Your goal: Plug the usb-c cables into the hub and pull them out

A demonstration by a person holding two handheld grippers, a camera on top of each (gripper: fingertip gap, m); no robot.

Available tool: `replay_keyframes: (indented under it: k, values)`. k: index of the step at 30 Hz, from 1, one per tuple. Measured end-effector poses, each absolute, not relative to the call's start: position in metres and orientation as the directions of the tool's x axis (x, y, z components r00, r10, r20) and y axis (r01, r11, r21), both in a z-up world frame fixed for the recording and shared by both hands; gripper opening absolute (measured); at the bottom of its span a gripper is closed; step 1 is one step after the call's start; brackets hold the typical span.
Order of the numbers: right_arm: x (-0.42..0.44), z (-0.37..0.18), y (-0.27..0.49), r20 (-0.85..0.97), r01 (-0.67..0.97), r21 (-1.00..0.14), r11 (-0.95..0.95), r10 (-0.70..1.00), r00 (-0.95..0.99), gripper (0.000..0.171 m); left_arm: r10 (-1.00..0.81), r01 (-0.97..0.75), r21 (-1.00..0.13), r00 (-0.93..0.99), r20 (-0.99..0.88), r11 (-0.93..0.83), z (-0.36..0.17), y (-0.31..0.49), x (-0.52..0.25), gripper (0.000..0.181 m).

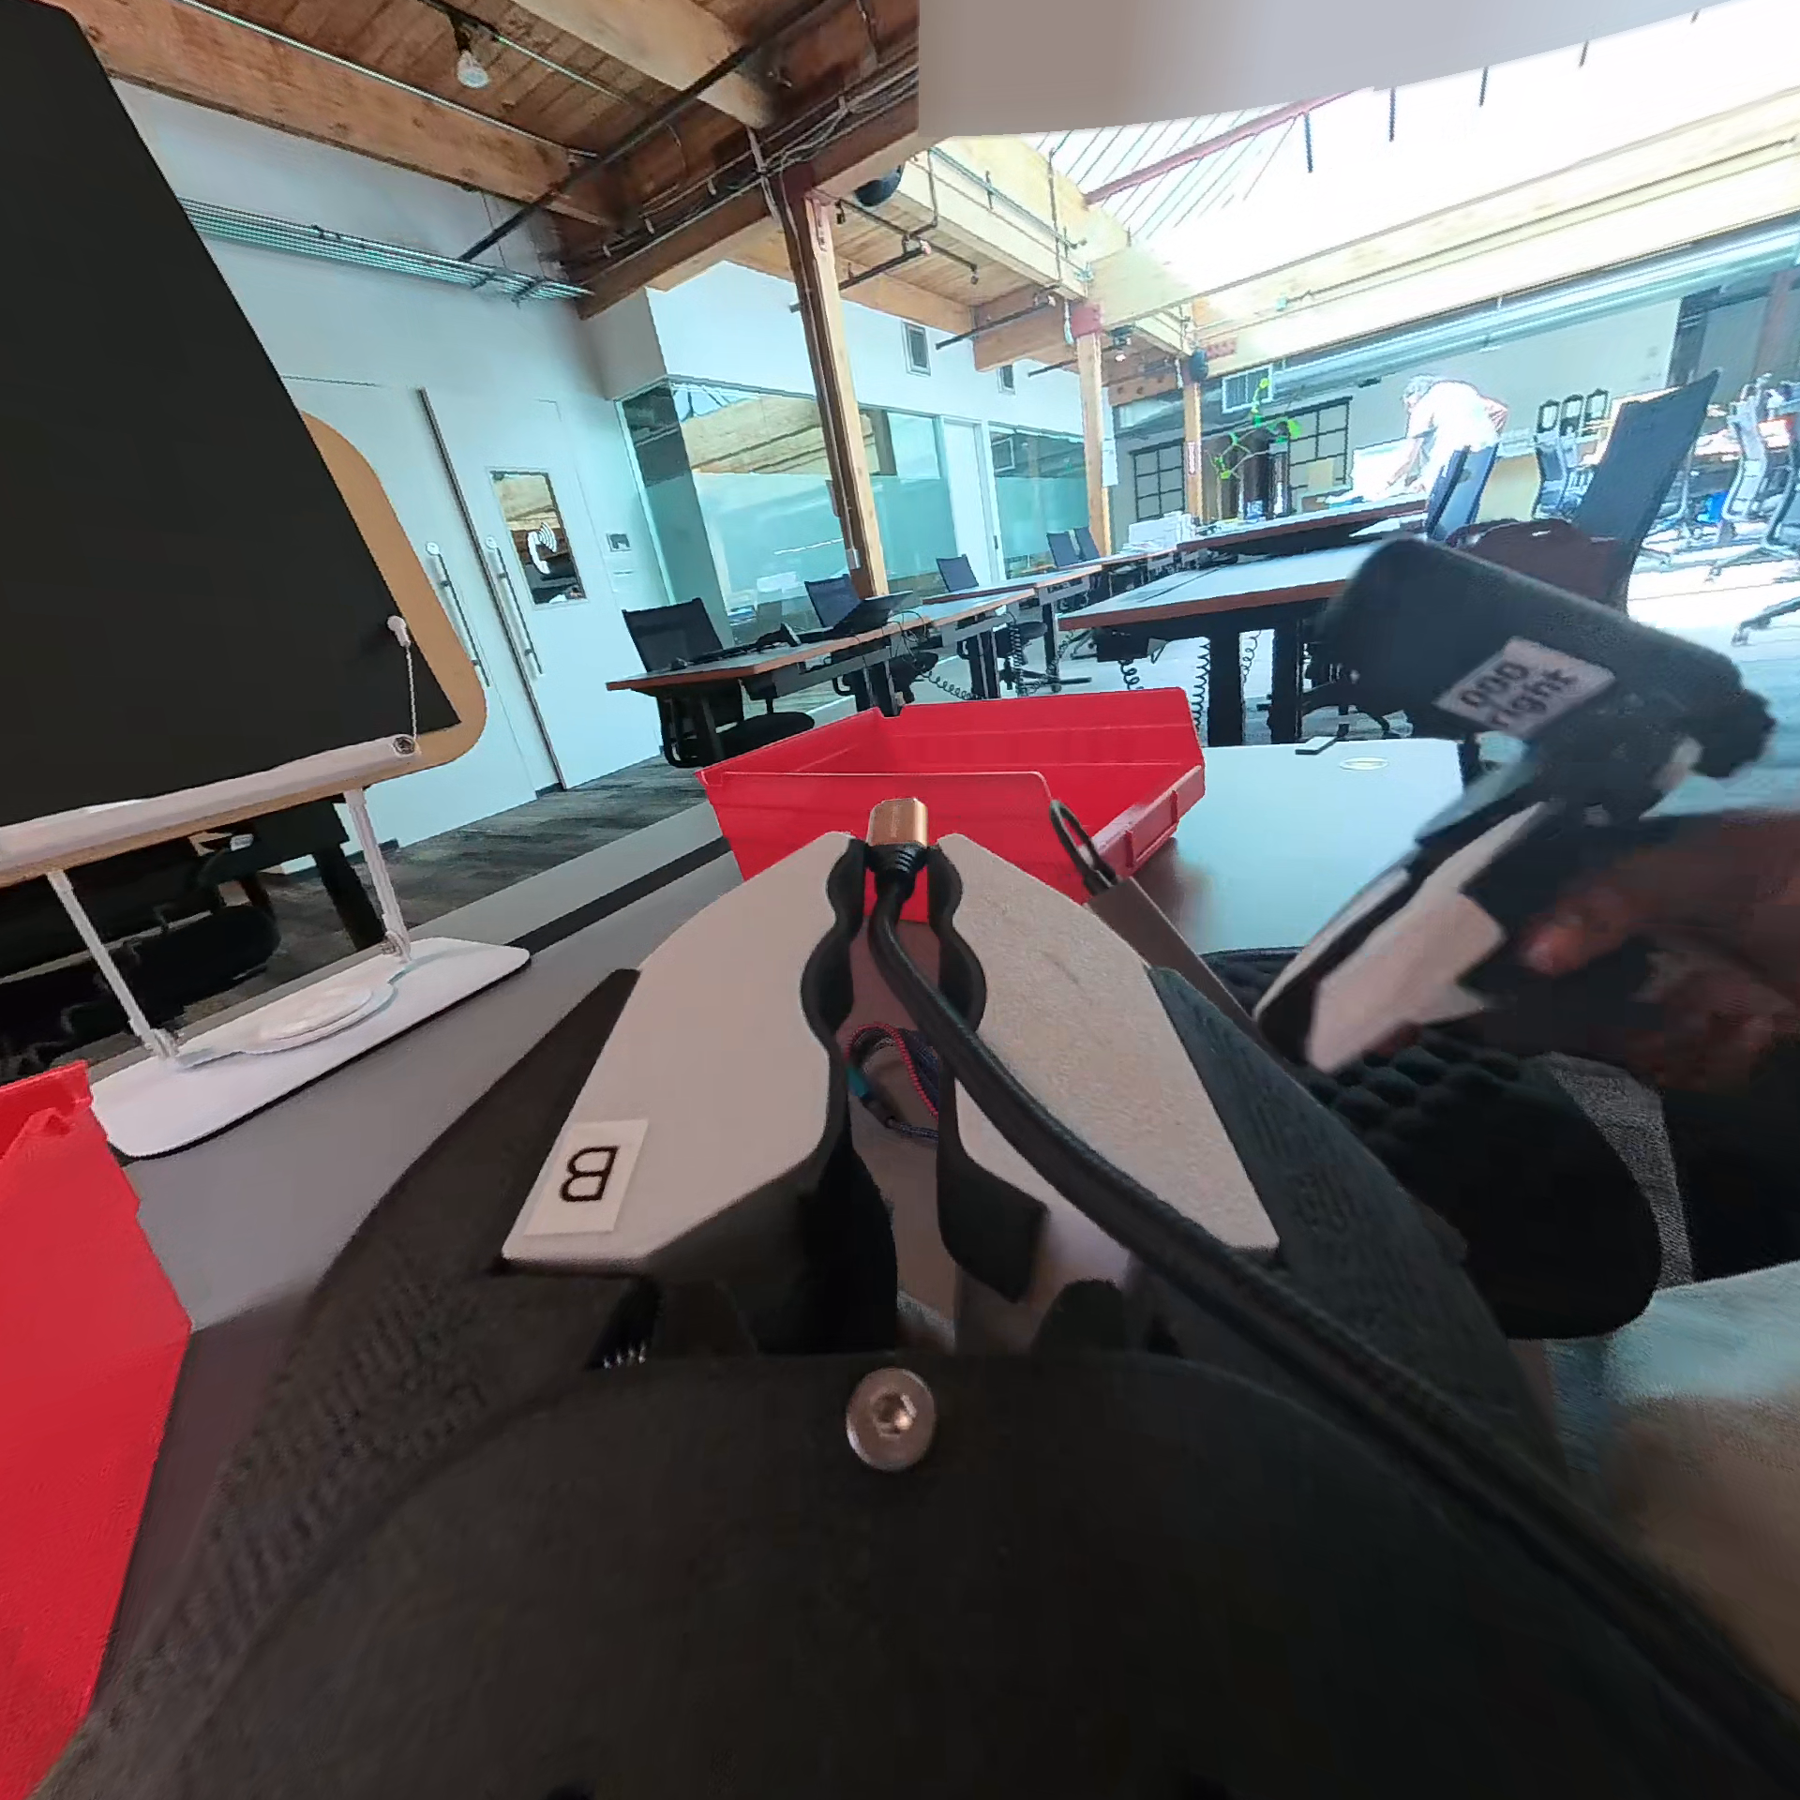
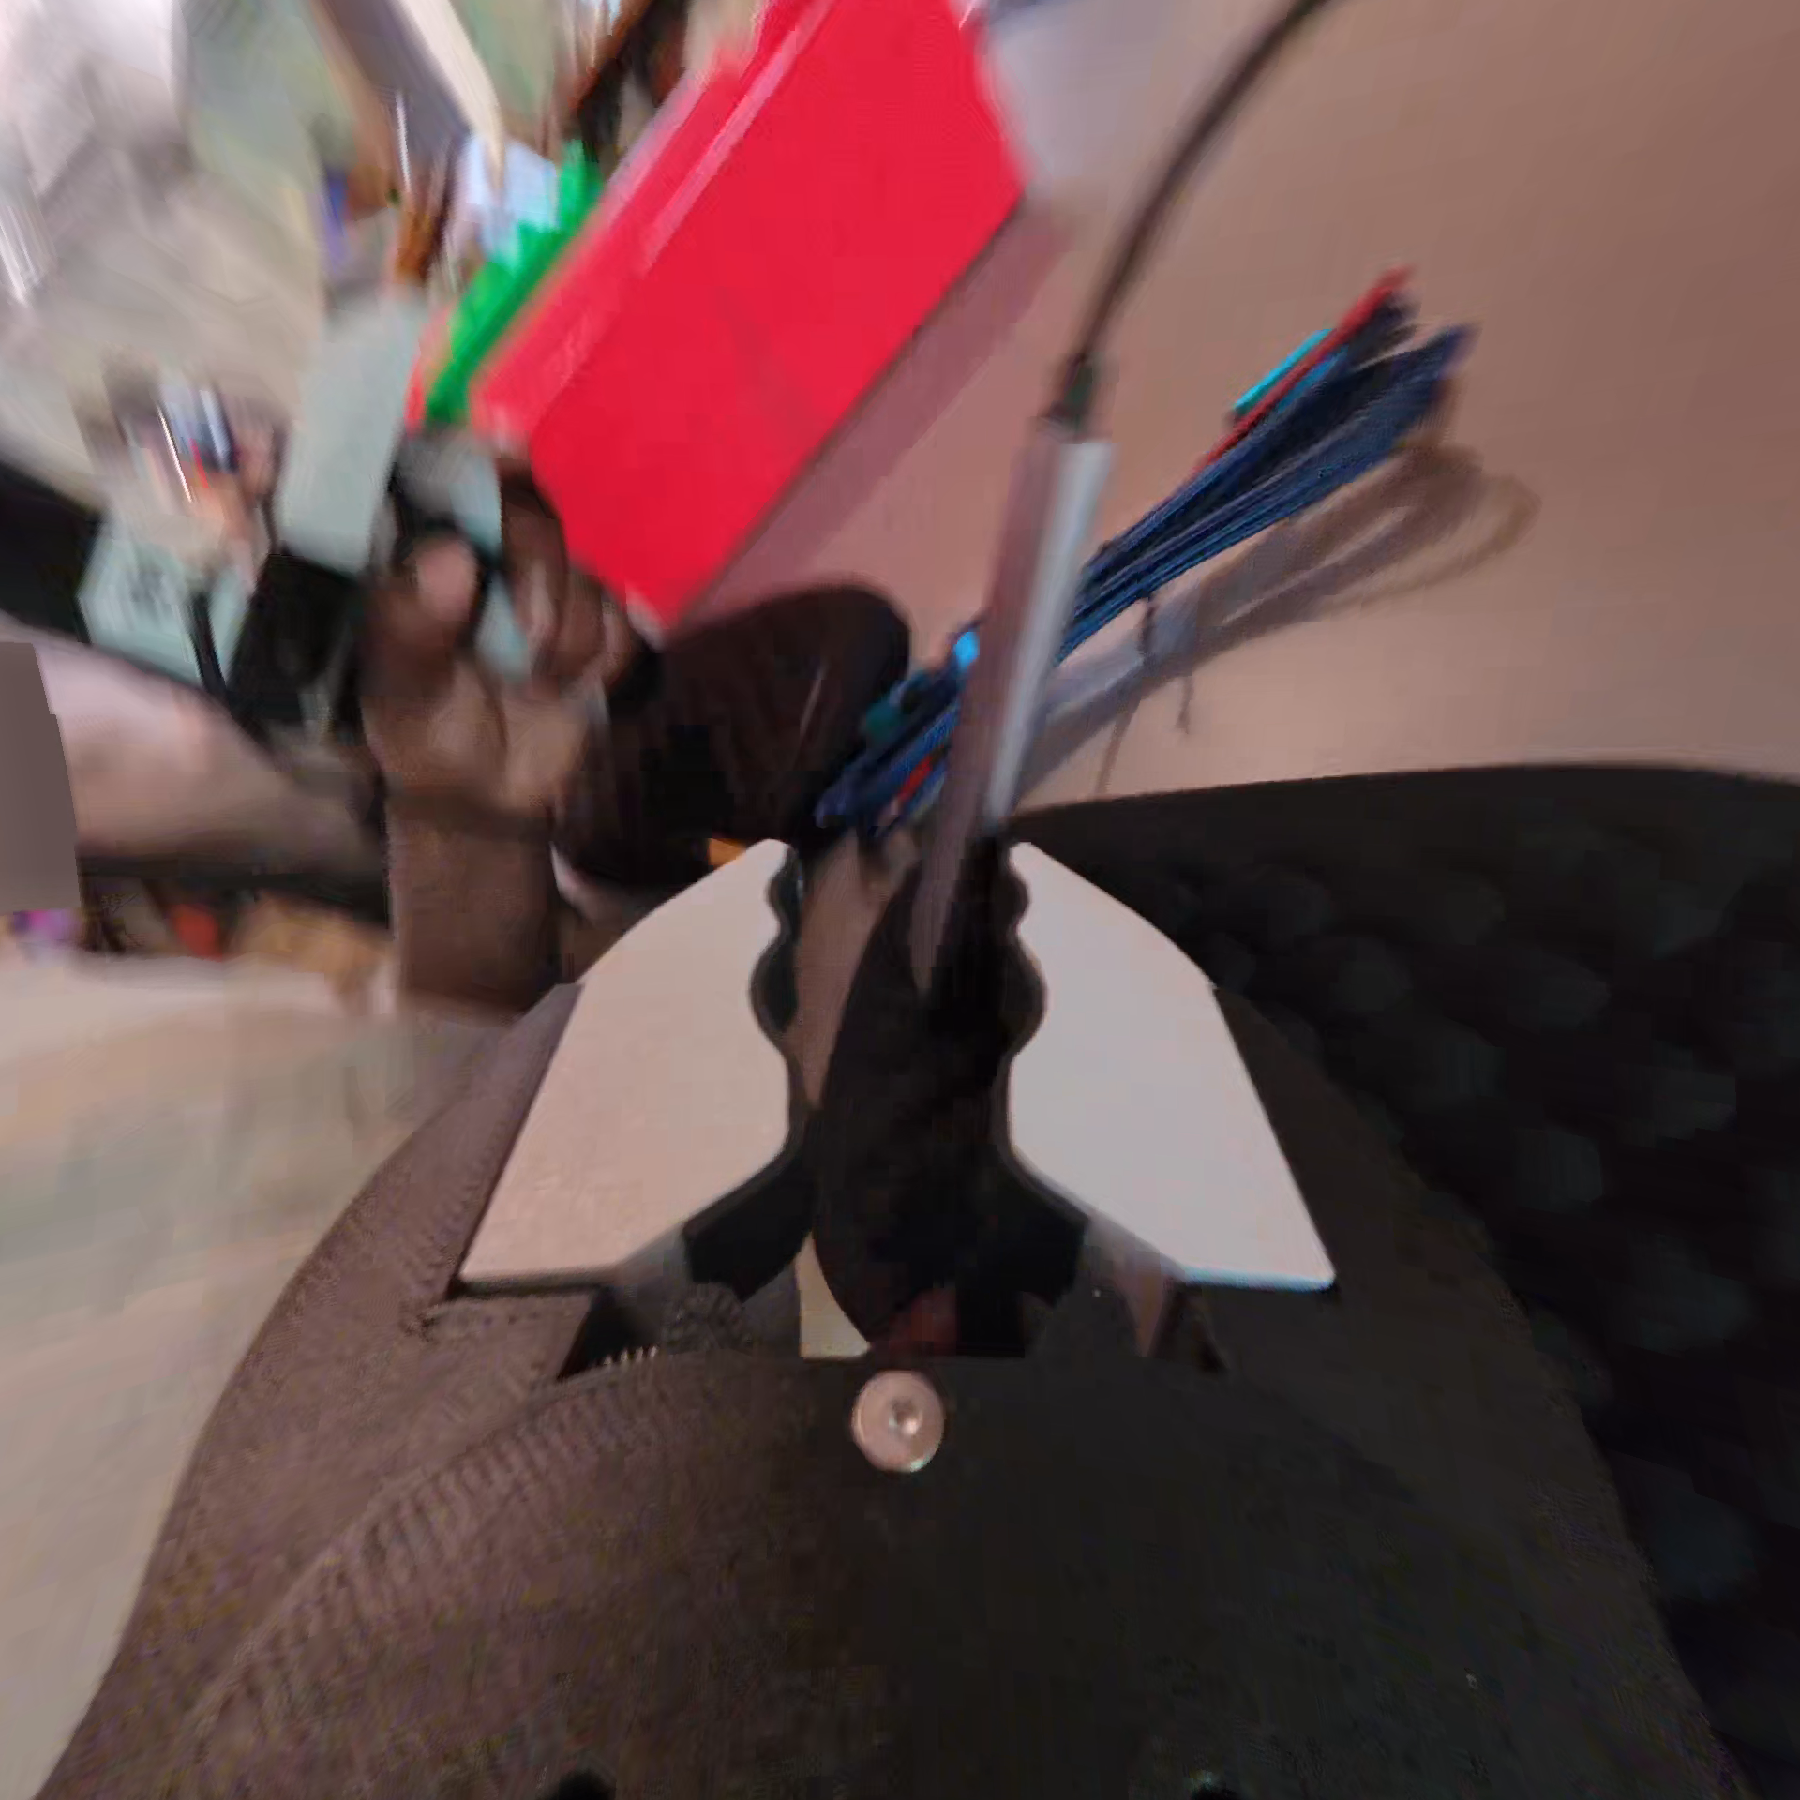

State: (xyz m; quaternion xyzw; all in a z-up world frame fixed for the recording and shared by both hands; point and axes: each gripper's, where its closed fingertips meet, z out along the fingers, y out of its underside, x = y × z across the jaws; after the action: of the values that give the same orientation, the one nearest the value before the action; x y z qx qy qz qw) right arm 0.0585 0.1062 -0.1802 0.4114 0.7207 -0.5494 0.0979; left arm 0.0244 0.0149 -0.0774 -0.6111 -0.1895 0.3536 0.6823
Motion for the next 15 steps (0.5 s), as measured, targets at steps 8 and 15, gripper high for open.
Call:
replay_keyframes:
  k: [8,15]
  values:
    - [0.075,-0.159,0.136,0.278,-0.432,-0.557,0.709,-0.331,-0.902,0.039,0.668,-0.261,-0.965,0.717,-0.201,-0.011,-0.078,0.022,0.030,0.012]
    - [0.047,-0.193,0.143,0.209,-0.761,-0.145,0.632,-0.732,-0.648,0.035,0.578,-0.284,-0.957,0.774,-0.260,-0.051,-0.077,0.034,0.044,0.012]
